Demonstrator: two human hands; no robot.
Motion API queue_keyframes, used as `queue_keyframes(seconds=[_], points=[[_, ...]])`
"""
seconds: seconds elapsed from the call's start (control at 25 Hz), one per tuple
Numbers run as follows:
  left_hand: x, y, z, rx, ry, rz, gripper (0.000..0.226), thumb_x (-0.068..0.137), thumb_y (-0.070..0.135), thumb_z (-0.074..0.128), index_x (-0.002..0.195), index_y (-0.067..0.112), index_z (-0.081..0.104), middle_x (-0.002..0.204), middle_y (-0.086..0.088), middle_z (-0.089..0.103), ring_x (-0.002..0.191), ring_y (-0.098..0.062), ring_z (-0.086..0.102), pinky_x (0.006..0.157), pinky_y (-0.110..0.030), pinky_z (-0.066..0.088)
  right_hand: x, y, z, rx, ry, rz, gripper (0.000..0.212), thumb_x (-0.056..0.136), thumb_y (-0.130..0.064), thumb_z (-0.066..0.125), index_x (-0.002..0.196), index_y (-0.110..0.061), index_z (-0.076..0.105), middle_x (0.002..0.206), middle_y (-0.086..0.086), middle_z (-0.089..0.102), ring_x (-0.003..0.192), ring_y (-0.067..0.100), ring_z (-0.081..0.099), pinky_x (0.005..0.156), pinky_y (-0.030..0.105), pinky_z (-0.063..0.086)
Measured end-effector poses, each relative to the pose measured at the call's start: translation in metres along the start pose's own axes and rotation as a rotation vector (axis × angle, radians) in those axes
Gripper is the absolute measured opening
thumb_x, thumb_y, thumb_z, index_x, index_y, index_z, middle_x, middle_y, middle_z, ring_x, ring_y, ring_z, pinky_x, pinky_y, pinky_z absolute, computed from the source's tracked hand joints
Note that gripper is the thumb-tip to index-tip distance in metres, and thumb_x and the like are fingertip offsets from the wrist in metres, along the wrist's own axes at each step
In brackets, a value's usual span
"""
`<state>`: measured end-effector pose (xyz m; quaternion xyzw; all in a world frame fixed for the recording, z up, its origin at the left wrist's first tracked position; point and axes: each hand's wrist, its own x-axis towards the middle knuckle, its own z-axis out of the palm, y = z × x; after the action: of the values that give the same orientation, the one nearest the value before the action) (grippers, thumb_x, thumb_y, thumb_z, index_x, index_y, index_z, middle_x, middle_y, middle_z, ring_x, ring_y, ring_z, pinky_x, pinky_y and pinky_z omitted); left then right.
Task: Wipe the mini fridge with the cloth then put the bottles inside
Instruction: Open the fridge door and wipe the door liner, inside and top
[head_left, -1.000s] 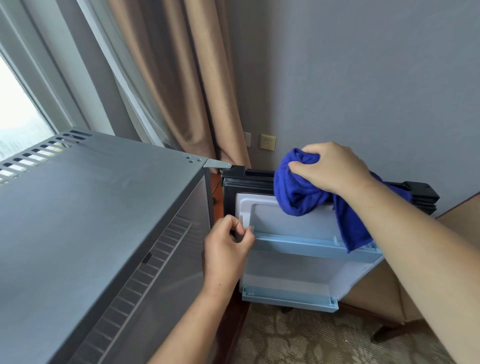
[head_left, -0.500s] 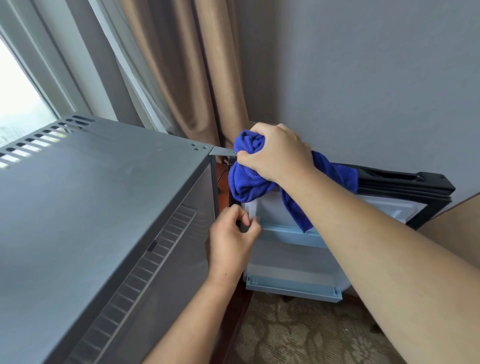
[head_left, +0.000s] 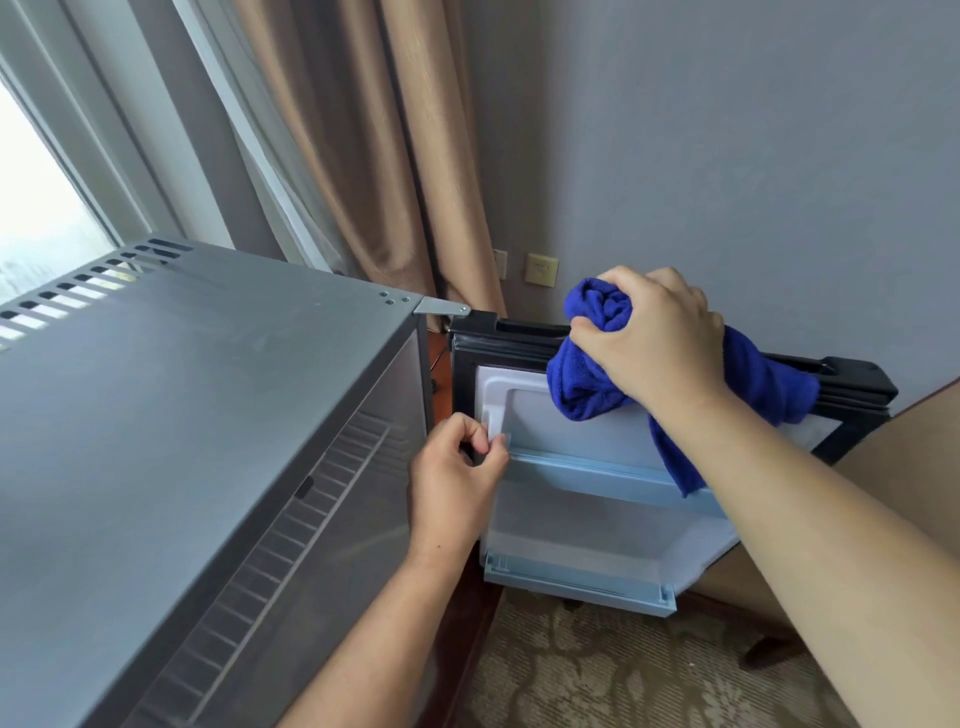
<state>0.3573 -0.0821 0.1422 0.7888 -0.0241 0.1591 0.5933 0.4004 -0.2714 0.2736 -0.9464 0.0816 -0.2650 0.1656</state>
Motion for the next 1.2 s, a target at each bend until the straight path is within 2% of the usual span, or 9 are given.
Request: queue_keyframes(seconds=[0.16,0.28,0.44,0.52,0.6,0.76,0.84,1.0,1.2], points=[[0.002,-0.001,0.000,-0.024,0.009,0.001,0.035,0.085,0.016,0.074,0.068,0.019,0.043,0.063,0.006,0.046,0.057,-0.005,0.039,0.055,-0.020,0.033,-0.009,-0.057,0.029,0.006,0.069,-0.127,0.042,0.074,-0.061,0.061,0.109,-0.039,0.061,0.108,-0.002,0.057,0.099,0.033,0.056,0.082,0.042,0.043],[0.003,-0.003,0.002,-0.021,0.017,-0.002,0.038,0.079,0.013,0.075,0.065,0.022,0.041,0.063,0.008,0.046,0.058,-0.006,0.040,0.056,-0.024,0.033,-0.015,-0.103,0.050,0.009,0.059,-0.255,0.038,0.073,-0.056,0.065,0.107,-0.039,0.060,0.110,-0.003,0.054,0.097,0.030,0.055,0.079,0.043,0.046],[0.003,-0.001,0.002,0.070,0.035,0.101,0.039,0.077,0.012,0.074,0.064,0.022,0.039,0.065,0.007,0.046,0.058,-0.009,0.043,0.055,-0.023,0.033,-0.014,-0.103,0.053,0.027,0.043,-0.330,0.038,0.073,-0.046,0.068,0.108,-0.038,0.059,0.112,-0.005,0.052,0.095,0.028,0.054,0.078,0.044,0.048],[0.003,0.000,0.001,0.123,0.052,0.184,0.038,0.076,0.009,0.074,0.064,0.020,0.039,0.066,0.007,0.047,0.060,-0.009,0.045,0.057,-0.019,0.033,-0.014,-0.088,0.045,0.051,0.040,-0.310,0.040,0.073,-0.050,0.067,0.111,-0.041,0.058,0.111,-0.006,0.052,0.095,0.027,0.055,0.079,0.041,0.047],[0.004,-0.001,0.000,0.158,0.072,0.184,0.038,0.077,0.010,0.074,0.064,0.020,0.040,0.066,0.008,0.045,0.060,-0.010,0.046,0.057,-0.020,0.034,-0.015,-0.070,0.034,0.056,0.043,-0.284,0.040,0.074,-0.054,0.067,0.111,-0.042,0.057,0.110,-0.008,0.052,0.096,0.025,0.055,0.078,0.038,0.046],[-0.003,0.006,0.002,0.182,0.087,0.115,0.038,0.081,0.018,0.074,0.065,0.021,0.040,0.066,0.004,0.047,0.060,-0.015,0.050,0.058,-0.036,0.043,-0.024,-0.011,0.006,0.029,0.112,-0.238,0.044,0.072,-0.055,0.068,0.113,-0.042,0.058,0.110,-0.009,0.055,0.099,0.027,0.057,0.081,0.040,0.046],[-0.005,0.012,0.005,0.192,0.111,0.070,0.038,0.081,0.018,0.074,0.065,0.022,0.040,0.066,0.003,0.049,0.061,-0.017,0.051,0.060,-0.039,0.045,-0.028,0.024,-0.006,0.026,0.135,-0.188,0.047,0.072,-0.053,0.069,0.116,-0.041,0.058,0.112,-0.007,0.055,0.102,0.028,0.057,0.085,0.041,0.047],[-0.008,0.019,0.012,0.310,0.107,0.084,0.037,0.082,0.017,0.073,0.066,0.021,0.040,0.067,0.002,0.049,0.061,-0.016,0.049,0.058,-0.036,0.042,-0.031,0.103,-0.037,-0.014,0.176,-0.069,0.047,0.078,-0.048,0.071,0.121,-0.037,0.058,0.117,0.003,0.056,0.107,0.035,0.055,0.092,0.046,0.045],[-0.010,0.021,0.022,0.377,0.154,0.097,0.038,0.083,0.018,0.072,0.067,0.024,0.039,0.066,0.004,0.048,0.060,-0.012,0.048,0.054,-0.031,0.038,-0.016,0.176,-0.066,-0.039,0.135,0.120,0.043,0.084,-0.040,0.070,0.125,-0.031,0.060,0.120,0.011,0.056,0.112,0.041,0.049,0.095,0.046,0.043]])
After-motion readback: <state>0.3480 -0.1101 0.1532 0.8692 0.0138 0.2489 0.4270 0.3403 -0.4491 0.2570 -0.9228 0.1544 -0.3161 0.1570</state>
